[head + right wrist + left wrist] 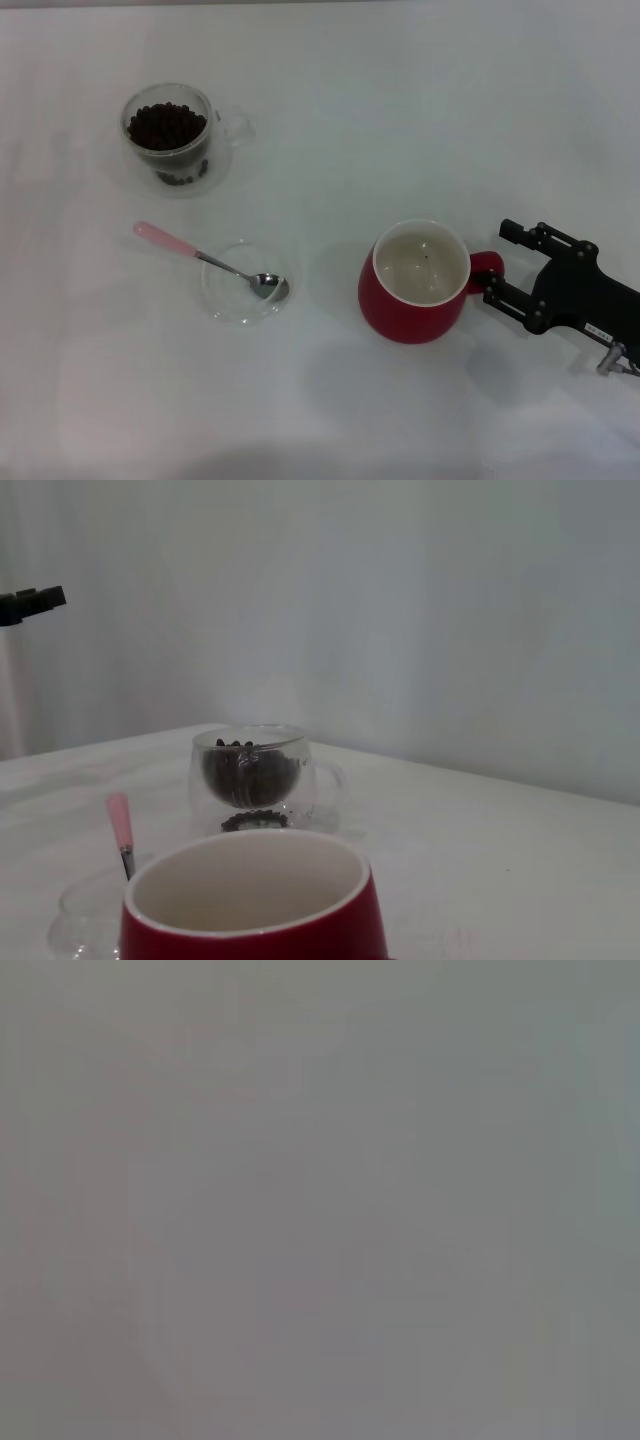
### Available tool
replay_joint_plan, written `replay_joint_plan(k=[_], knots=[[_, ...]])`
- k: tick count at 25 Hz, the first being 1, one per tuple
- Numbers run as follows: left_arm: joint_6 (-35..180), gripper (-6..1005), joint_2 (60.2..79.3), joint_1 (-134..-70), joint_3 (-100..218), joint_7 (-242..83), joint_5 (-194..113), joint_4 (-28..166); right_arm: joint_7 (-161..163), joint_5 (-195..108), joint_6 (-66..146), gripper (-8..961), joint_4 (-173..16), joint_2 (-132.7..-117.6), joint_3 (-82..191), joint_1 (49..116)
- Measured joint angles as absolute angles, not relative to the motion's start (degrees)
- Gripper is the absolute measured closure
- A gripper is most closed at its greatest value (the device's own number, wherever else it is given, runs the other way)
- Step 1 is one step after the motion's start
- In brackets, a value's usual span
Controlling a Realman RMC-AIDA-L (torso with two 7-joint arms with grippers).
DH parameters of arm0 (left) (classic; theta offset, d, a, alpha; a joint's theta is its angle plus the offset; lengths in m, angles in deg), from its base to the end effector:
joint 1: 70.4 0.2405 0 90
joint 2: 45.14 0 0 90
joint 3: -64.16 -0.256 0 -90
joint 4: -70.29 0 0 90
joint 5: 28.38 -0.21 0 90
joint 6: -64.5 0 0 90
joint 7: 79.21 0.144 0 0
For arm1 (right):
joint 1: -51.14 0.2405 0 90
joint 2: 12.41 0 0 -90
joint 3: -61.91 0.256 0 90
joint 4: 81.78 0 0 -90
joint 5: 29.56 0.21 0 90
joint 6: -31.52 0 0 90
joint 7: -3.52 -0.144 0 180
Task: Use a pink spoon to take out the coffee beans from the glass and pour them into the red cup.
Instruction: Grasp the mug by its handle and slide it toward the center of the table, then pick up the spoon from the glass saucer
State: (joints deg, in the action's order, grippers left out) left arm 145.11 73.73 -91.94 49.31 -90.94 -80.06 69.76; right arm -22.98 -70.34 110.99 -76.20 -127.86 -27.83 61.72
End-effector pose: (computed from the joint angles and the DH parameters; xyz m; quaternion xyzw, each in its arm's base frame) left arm -0.3763 0.2892 0.0559 -0.5619 -0.2226 -0.3141 0.7321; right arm 0.3640 0.2003 -0.0491 -0.8762 0.2103 0.2614 0.3461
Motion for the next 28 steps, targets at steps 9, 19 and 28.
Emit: replay_joint_plan(k=[9, 19, 28], knots=[[145.0, 464, 73.68, -91.9, 49.3, -90.9, -80.1, 68.7, -22.5, -70.7, 111.9, 287, -76.5, -127.47, -27.9, 60.2], [144.9, 464, 73.68, -92.0, 49.3, -91.0, -80.1, 68.4, -22.2, -70.8, 115.2, 289, -76.6, -126.87, -28.1, 57.4], [147.7, 465, 73.95, -91.4, 49.2, -91.8, -81.0, 69.0, -19.6, -70.1, 128.4, 289, -81.8, -124.05, -23.5, 54.3]])
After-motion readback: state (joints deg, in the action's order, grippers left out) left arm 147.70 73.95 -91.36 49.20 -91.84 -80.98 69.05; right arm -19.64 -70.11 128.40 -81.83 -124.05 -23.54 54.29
